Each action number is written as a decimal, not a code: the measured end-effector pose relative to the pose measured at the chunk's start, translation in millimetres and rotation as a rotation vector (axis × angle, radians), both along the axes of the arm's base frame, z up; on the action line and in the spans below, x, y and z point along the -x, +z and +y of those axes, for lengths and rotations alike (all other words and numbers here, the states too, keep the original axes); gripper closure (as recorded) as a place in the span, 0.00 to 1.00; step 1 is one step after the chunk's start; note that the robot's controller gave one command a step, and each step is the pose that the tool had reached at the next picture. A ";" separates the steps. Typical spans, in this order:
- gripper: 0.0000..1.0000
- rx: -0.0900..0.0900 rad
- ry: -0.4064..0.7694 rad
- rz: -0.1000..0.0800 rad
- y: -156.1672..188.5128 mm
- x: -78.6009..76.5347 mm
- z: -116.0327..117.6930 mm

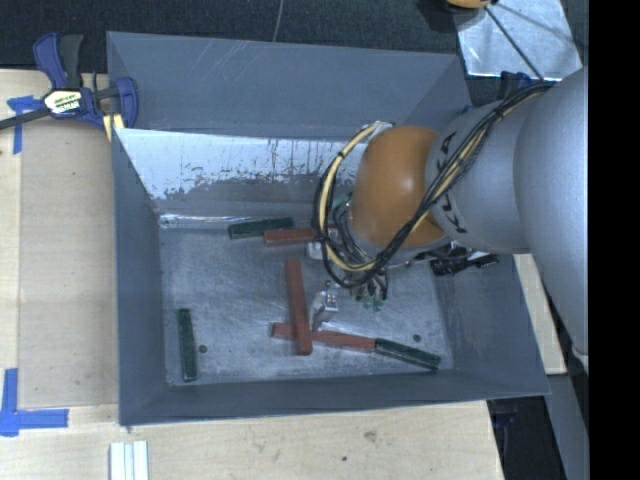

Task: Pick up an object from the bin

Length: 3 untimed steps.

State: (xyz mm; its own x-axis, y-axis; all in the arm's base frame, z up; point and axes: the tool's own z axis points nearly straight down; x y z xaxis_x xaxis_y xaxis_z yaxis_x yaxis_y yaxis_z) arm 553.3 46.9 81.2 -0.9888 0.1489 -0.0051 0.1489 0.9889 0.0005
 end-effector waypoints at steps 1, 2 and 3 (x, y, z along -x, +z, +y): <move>1.00 0.001 0.455 0.005 0.9 31.5 45.4; 0.00 0.001 0.455 0.004 1.0 31.3 45.4; 0.00 0.001 0.455 0.004 0.9 31.4 45.4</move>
Offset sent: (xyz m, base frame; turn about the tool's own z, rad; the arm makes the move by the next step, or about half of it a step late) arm 0.0000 0.0000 0.0000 0.0000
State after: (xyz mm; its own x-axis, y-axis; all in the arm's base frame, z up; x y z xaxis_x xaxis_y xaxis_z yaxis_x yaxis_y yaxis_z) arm 521.9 92.3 82.2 -0.9538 -0.3004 -0.0007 -0.3004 0.9538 0.0000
